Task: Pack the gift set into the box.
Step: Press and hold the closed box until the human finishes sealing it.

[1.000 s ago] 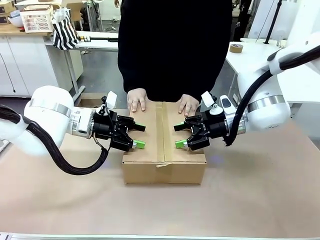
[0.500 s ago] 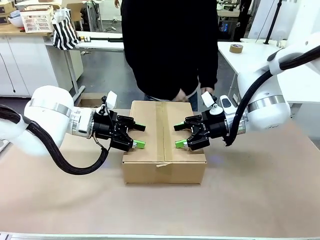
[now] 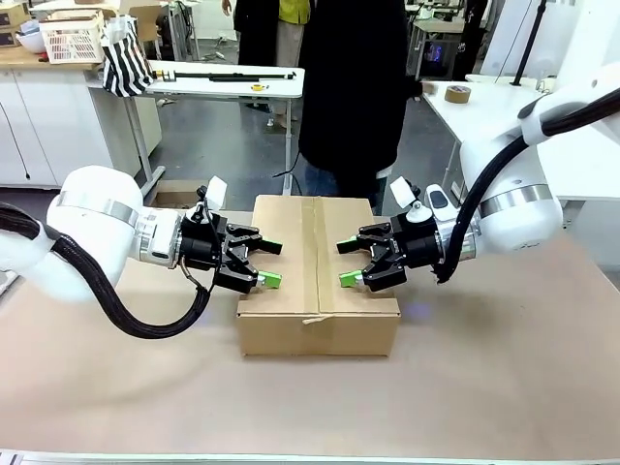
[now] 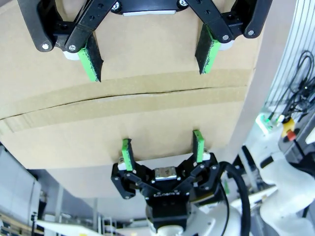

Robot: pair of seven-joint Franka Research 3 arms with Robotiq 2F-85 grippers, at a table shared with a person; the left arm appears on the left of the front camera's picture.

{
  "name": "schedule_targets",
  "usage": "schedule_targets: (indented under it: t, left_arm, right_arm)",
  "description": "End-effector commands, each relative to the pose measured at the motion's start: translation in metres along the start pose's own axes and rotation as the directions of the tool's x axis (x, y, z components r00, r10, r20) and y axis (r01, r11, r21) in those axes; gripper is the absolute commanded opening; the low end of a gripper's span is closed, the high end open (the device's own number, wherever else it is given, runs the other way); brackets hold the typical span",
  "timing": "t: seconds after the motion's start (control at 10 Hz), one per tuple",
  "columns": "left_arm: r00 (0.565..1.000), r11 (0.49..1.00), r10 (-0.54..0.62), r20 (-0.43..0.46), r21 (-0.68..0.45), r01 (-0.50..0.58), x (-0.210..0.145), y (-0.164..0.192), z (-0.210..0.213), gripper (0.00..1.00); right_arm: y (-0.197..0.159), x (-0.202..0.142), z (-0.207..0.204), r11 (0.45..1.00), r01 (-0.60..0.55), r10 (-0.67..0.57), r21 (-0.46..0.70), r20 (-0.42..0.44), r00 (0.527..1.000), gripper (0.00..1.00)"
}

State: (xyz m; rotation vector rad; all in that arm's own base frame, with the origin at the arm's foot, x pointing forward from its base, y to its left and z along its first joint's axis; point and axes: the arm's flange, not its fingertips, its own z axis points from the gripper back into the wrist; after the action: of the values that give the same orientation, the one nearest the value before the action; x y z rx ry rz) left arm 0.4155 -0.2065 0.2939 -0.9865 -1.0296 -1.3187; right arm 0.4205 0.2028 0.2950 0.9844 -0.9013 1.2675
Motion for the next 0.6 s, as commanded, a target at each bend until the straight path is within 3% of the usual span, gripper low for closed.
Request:
schedule_targets:
  t: [0.0, 0.5]
  left_arm:
    - [1.0, 1.0, -0.01, -0.006, 0.001, 0.01, -0.0025, -0.0014, 0.0003, 1.0]
    - [1.0, 1.0, -0.01, -0.006, 0.001, 0.01, -0.0025, -0.0014, 0.0003, 1.0]
  right_arm:
    - [0.0023, -0.0039, -0.0006, 1.0, -0.004, 0.004, -0.01, 0.004, 1.0, 1.0]
    - [0.0023, -0.0039, -0.0006, 1.0, -0.004, 0.004, -0.01, 0.004, 1.0, 1.0]
